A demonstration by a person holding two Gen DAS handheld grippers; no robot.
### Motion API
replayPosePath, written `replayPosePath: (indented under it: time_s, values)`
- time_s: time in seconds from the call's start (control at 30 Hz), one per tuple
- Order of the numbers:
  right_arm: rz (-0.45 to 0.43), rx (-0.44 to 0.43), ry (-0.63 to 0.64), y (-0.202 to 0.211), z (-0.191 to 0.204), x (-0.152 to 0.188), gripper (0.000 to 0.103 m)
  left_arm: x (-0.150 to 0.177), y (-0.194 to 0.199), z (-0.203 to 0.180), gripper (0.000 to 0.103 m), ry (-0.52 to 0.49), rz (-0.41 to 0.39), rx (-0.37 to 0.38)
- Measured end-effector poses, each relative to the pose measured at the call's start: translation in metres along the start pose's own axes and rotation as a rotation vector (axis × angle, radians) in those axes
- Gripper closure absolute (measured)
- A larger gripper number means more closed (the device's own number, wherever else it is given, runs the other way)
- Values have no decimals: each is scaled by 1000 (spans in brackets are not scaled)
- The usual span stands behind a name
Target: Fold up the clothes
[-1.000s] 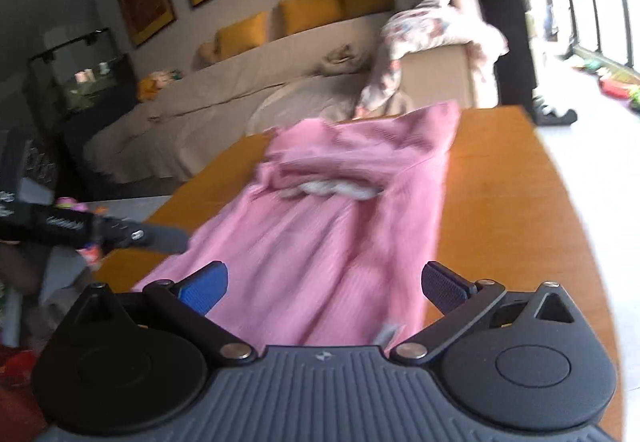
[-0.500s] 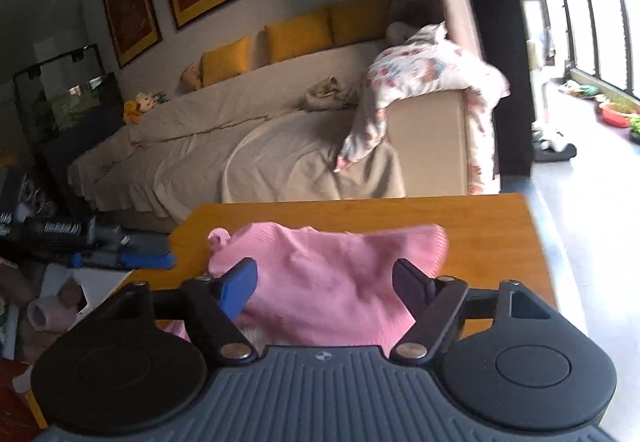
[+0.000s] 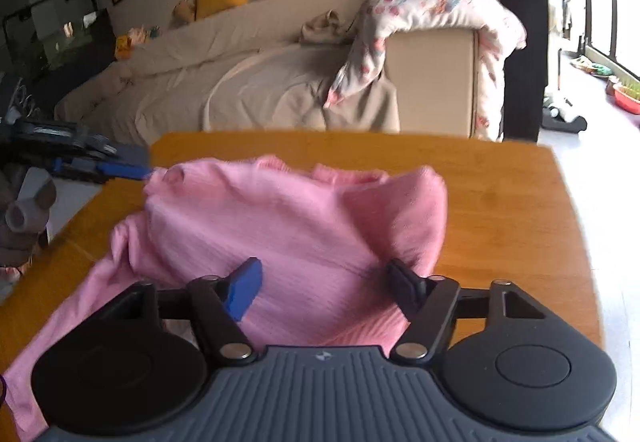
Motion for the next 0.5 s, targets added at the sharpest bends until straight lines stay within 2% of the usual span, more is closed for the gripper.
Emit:
replayPosePath:
  time_s: [0.07,0.13,0.17,0.27,0.33,0.37,0.5]
  values:
    - [-8,17,-32,-1,-13,-12,37,-6,-4,4,5,37,36,55]
    - [-17,34,-64,-3,-26,-24,37,-4,-18,10,1,70,93,78]
    - [-21,42,-79,-3,-32,-30,37,-2,-25,12,0,70,113,70]
    - [44,18,-189,-31,-54,-35,36,2,-48,20,0,46,142,27]
    - [63,-11,-243,-44,-64,-32,35,5,-58,23,0,24,147,7]
    - [62,-45,-259,-49,-65,-32,31,8,-61,23,0,4,149,-2]
    - [61,-181,-293,-68,-61,-34,31,10,-76,6,0,-127,119,-57]
Point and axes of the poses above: each gripper's, at about its wrist camera, not at the fingertips, and y roughly against the way its jaws point, z to its left, x to its underside, the point moved 1 cm from there along -y, roughly the way its jaws point, and after that the axes turned 7 degrees about -y, right-handed, at the moved point
